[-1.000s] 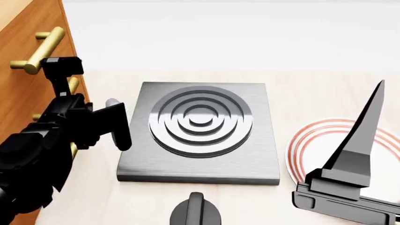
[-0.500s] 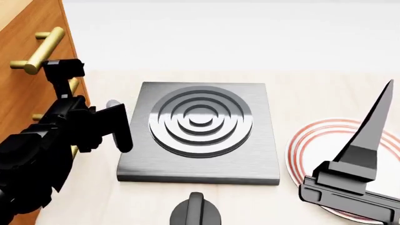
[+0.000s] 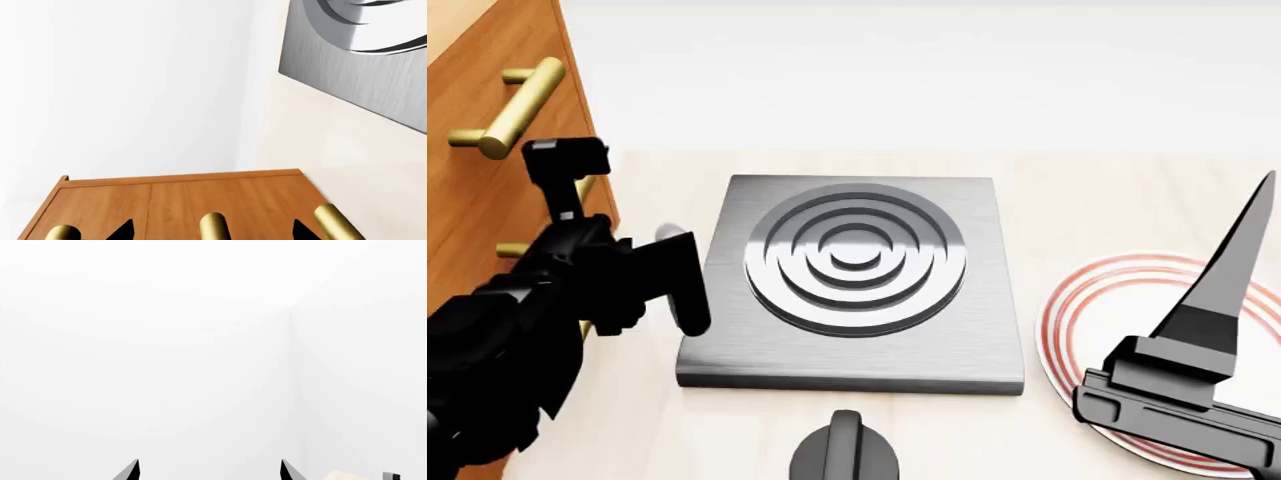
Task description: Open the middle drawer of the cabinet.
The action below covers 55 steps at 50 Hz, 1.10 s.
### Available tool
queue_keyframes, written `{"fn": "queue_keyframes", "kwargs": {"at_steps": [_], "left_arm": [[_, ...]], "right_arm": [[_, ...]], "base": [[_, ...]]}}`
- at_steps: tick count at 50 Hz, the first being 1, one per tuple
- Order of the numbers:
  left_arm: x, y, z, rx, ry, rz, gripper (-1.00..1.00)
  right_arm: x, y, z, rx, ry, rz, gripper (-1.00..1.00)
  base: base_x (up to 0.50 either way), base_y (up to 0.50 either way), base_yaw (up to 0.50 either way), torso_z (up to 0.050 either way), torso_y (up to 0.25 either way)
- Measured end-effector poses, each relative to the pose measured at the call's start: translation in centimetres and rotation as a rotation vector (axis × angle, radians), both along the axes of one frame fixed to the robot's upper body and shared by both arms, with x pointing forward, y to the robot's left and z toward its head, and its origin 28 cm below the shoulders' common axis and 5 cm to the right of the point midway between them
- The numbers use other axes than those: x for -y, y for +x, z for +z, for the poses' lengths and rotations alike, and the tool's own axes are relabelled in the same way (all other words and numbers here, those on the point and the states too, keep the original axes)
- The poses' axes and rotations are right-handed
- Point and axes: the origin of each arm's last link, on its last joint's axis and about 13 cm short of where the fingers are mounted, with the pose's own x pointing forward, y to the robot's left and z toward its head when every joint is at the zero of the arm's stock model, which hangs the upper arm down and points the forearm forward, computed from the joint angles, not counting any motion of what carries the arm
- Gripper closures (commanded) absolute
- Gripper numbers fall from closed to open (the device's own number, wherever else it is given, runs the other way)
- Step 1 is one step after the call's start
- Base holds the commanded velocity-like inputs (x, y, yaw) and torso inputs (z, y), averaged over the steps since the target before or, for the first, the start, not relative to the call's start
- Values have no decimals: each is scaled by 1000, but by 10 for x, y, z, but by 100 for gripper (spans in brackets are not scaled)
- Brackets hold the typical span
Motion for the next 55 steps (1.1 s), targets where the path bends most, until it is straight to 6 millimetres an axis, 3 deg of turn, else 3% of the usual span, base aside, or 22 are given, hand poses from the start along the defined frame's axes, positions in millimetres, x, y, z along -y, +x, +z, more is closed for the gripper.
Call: {"fn": "queue_keyframes", "kwargs": {"at_steps": [34, 55], "left_arm": [[-4, -9, -26, -48, -27, 35, -100], [-9, -8, -20, -19, -31, 75, -100]], "right_arm": [[0, -1, 0, 1, -4, 2, -100], [0, -1, 0, 0, -7, 4, -100]], "base": [[0, 0, 0, 0, 0], [0, 0, 0, 0, 0]]}}
